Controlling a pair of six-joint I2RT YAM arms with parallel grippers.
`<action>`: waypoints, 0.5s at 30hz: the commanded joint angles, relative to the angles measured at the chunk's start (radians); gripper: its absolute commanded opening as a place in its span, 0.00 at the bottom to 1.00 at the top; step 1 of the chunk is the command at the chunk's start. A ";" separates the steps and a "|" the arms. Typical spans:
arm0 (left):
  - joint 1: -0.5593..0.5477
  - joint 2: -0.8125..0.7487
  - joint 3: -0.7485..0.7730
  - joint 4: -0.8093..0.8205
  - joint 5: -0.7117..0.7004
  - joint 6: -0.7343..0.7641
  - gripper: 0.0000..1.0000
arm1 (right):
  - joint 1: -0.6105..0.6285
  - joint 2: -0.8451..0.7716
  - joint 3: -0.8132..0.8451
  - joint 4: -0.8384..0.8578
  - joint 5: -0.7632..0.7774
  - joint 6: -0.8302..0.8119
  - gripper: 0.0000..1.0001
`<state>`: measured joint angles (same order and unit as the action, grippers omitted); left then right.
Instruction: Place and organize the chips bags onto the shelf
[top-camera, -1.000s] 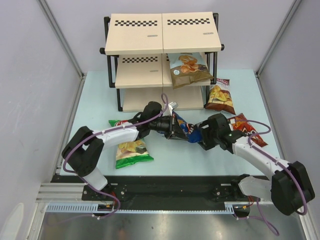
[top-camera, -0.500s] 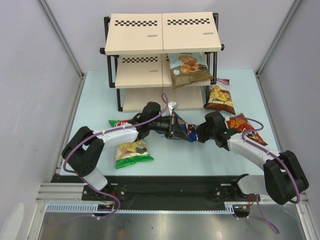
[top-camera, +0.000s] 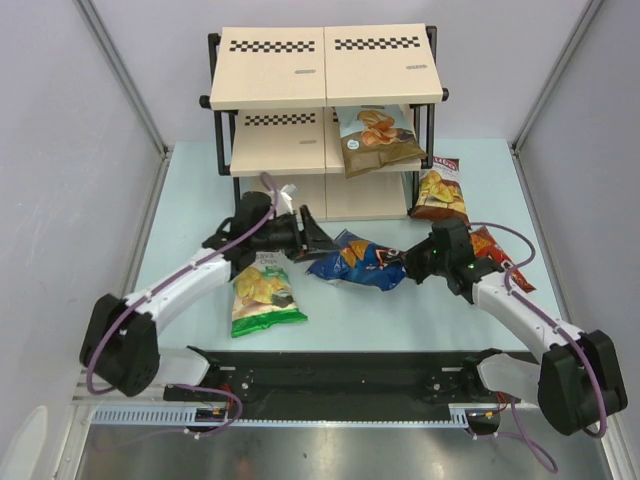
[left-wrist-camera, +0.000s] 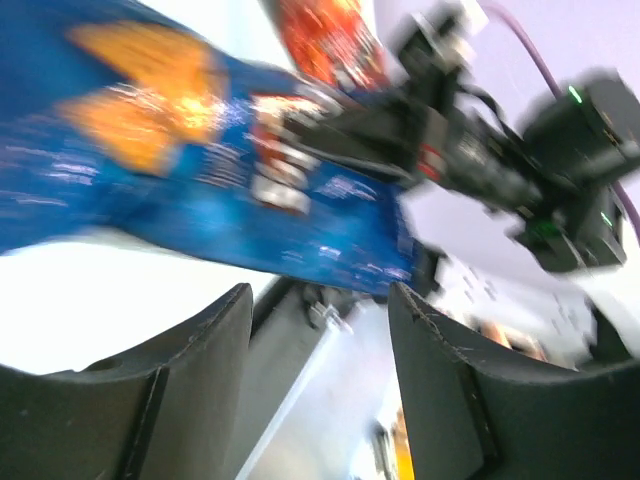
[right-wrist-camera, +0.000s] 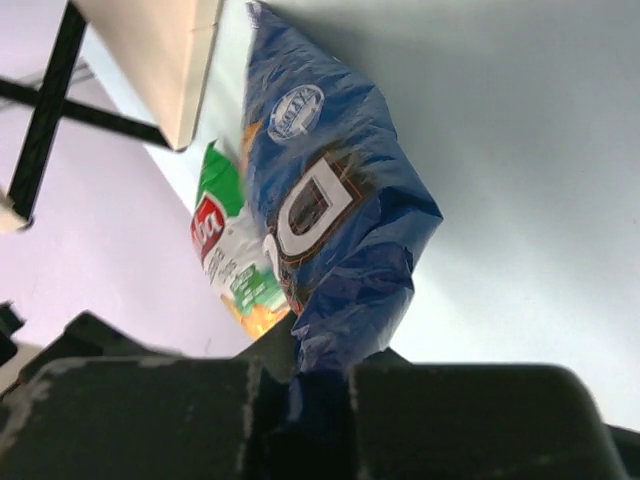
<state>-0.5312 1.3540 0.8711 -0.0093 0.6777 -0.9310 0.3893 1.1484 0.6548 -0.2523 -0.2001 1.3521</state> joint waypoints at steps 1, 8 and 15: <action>0.074 -0.118 0.020 -0.241 -0.179 0.112 0.62 | -0.058 -0.047 0.081 -0.027 -0.206 -0.145 0.00; 0.174 -0.142 -0.009 -0.279 -0.213 0.090 0.62 | -0.078 0.005 0.245 -0.012 -0.337 -0.228 0.00; 0.203 -0.122 0.045 -0.331 -0.254 0.103 0.62 | -0.078 0.105 0.448 0.111 -0.433 -0.219 0.00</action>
<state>-0.3496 1.2285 0.8650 -0.3054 0.4652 -0.8536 0.3164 1.2240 0.9657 -0.2970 -0.5148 1.1446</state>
